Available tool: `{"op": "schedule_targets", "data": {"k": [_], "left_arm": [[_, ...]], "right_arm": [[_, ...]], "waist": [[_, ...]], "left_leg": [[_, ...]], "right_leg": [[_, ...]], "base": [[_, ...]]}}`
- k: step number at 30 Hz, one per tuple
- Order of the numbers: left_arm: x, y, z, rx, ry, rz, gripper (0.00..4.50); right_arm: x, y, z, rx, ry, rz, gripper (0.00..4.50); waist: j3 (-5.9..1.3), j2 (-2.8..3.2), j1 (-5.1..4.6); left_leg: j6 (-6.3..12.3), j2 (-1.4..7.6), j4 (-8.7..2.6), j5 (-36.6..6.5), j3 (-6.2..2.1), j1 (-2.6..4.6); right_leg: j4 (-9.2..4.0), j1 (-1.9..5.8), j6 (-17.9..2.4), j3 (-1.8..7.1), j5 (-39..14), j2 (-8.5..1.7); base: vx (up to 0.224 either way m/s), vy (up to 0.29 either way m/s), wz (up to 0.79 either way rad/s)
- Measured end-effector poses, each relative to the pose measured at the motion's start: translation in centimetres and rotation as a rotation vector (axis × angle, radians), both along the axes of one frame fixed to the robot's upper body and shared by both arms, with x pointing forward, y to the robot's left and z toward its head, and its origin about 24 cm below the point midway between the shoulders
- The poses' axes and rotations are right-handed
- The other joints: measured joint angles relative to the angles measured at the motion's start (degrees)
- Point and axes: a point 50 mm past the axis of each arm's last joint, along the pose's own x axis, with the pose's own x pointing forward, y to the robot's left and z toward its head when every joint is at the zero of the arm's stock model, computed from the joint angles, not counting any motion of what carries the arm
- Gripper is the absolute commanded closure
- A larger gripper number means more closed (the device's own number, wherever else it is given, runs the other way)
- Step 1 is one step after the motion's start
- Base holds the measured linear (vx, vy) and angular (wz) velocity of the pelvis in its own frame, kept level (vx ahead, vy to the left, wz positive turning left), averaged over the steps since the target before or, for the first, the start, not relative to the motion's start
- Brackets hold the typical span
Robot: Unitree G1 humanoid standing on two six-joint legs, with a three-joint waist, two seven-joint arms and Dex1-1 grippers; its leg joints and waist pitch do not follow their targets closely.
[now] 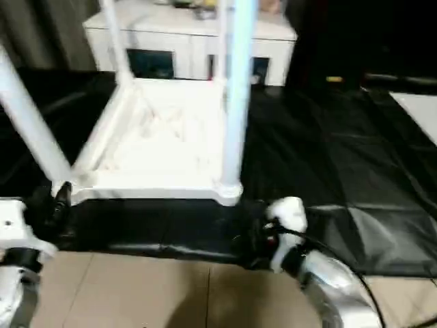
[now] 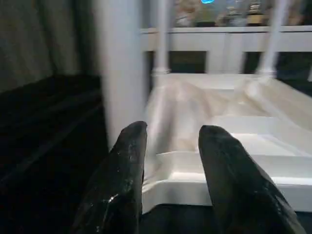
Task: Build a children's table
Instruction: Rotate leg to tighten, then flip table
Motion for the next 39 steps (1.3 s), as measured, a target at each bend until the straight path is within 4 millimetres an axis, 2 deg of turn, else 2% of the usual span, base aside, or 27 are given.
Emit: {"op": "schedule_targets", "data": {"k": [3, 5, 7, 11, 12, 21, 29, 34, 39], "left_arm": [[0.7, 1.0, 0.8, -0.033, -0.021, 0.035, 2.19], [1.3, 1.5, 1.7, -0.032, -0.053, 0.022, 1.95], [2.0, 2.0, 2.2, -0.007, -0.042, 0.002, 1.83], [2.3, 2.6, 1.5, 0.002, 0.009, 0.016, 1.54], [2.6, 2.8, 1.4, -0.001, 0.022, 0.020, 1.33], [5.4, 4.9, 2.4, -0.028, 0.060, -0.039, 0.73], [7.3, 4.3, 2.7, -0.060, 0.092, -0.168, 0.07], [8.5, 4.5, 2.2, -0.050, 0.134, -0.163, 0.07], [10.1, 4.3, 2.9, -0.042, 0.139, -0.164, 0.07]], "right_arm": [[0.8, 1.0, 0.8, 0.027, -0.030, 0.020, 0.00], [1.4, 1.5, 1.5, 0.048, -0.058, 0.030, 0.00], [1.8, 1.9, 2.0, 0.064, -0.076, 0.032, 0.00], [1.8, 2.3, 1.8, 0.070, -0.067, 0.038, 0.00], [1.8, 2.4, 1.8, 0.070, -0.059, 0.045, 0.00], [2.3, 4.3, 2.4, 0.099, -0.069, 0.112, 0.00], [2.4, 5.0, 2.6, 0.105, -0.074, 0.124, 0.00], [2.5, 5.1, 2.5, 0.090, -0.074, 0.110, 0.00], [2.7, 5.6, 2.6, 0.080, -0.079, 0.133, 0.00]], "waist": [[0.09, -0.50, 0.95], [-0.12, -0.84, 1.67], [-0.19, -0.94, 1.97], [-0.19, -0.95, 1.87], [-0.21, -0.99, 1.85], [-0.24, -1.15, 1.88], [-0.22, -1.13, 2.05], [-0.21, -1.10, 2.01], [-0.20, -1.09, 2.09]], "left_leg": [[0.05, 0.37, 0.02, 0.03, 0.97, -0.04], [0.10, 0.49, 0.04, 0.05, 1.32, 0.00], [0.25, 0.48, 0.06, 0.13, 1.53, 0.08], [0.42, 0.43, 0.06, 0.03, 2.12, 0.04], [0.42, 0.44, 0.06, 0.04, 2.20, 0.03], [0.39, 0.48, -0.03, 0.04, 2.76, 0.49], [0.39, 0.43, -0.03, 0.04, 3.21, 0.63], [0.39, 0.43, -0.08, 0.04, 3.23, 0.64], [0.39, 0.43, -0.08, 0.04, 3.29, 0.66]], "right_leg": [[-0.01, -0.07, -0.15, 0.23, 0.26, -0.13], [-0.17, -0.13, -0.04, 0.39, 0.28, -0.15], [-0.25, -0.14, 0.19, 0.76, 0.31, -0.15], [-0.36, -0.39, 0.57, 1.64, 0.52, -0.15], [-0.34, -0.45, 0.60, 1.69, 0.54, -0.15], [-0.11, -0.59, 0.61, 2.23, 0.98, -0.15], [-0.10, -0.77, 0.75, 2.79, 1.23, -0.15], [-0.10, -0.85, 0.76, 2.83, 1.22, -0.15], [-0.11, -0.85, 0.76, 2.89, 1.22, -0.15]], "base": [[0.000, 0.000, 0.00], [0.000, 0.000, 0.00], [0.000, 0.000, 0.00], [0.000, 0.000, 0.00], [0.000, 0.000, 0.00], [0.000, 0.000, 0.00], [0.000, 0.000, 0.00], [0.000, 0.000, 0.00], [0.000, 0.000, 0.00]]}}
